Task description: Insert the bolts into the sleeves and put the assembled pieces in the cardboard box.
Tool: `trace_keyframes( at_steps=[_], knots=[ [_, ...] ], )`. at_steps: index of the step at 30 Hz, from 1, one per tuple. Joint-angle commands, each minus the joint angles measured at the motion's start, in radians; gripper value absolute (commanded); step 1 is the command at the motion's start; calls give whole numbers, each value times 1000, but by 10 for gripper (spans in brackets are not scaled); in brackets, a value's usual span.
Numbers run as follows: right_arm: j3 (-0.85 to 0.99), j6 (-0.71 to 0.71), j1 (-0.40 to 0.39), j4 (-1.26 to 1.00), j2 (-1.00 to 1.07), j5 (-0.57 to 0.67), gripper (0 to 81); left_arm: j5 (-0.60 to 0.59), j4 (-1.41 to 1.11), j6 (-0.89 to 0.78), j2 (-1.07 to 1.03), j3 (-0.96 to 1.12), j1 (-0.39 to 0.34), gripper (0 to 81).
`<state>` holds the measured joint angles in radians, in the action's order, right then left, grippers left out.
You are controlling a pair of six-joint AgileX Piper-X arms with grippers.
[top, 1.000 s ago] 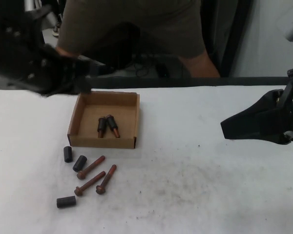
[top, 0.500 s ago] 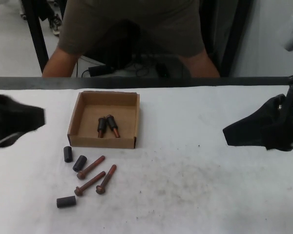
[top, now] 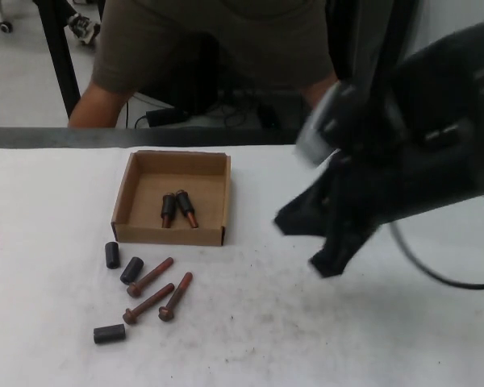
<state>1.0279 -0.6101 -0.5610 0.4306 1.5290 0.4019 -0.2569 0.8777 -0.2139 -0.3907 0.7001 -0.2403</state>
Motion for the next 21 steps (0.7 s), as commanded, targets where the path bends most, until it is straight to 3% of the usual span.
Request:
trace_keyframes(
  at_steps=[1,3,9,15,21],
  knots=[
    [8,-126,-19,-74,35,9,232,14,5,12,8,1,-2,266],
    [8,-230,-41,-142,87,-8,320,46,0,41,8,1,-2,266],
    [19,-552,-106,-257,208,-116,236,151,0,118,8,1,-2,266],
    [103,-744,-162,-271,319,-127,237,162,-8,118,8,-27,-2,266],
    [199,-884,-172,-238,420,-132,295,160,-11,118,8,-83,-2,266]
  ],
)
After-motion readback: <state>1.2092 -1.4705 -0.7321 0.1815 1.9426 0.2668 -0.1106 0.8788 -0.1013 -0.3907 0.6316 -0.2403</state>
